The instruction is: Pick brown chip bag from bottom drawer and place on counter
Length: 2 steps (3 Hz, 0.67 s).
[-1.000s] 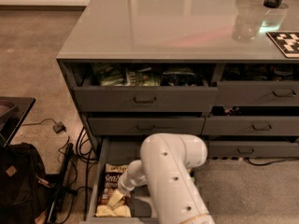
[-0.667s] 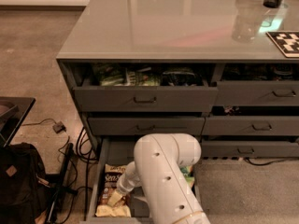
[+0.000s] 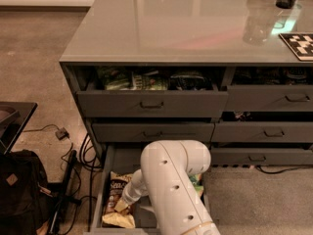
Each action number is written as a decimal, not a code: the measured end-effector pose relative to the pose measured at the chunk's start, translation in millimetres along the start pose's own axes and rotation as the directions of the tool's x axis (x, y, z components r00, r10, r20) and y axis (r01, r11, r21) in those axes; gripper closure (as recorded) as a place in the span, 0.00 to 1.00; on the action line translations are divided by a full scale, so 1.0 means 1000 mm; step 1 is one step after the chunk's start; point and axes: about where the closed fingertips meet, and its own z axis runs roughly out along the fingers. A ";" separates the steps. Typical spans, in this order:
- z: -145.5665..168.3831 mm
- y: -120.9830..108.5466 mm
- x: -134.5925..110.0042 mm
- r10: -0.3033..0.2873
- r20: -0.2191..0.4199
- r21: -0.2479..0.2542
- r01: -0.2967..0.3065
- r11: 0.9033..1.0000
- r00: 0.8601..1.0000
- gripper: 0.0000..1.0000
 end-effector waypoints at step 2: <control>-0.007 0.001 -0.004 0.000 0.000 0.000 0.000 1.000 1.000 1.00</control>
Offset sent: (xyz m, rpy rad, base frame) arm -0.0033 0.0053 0.0196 0.0481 -0.0305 0.0428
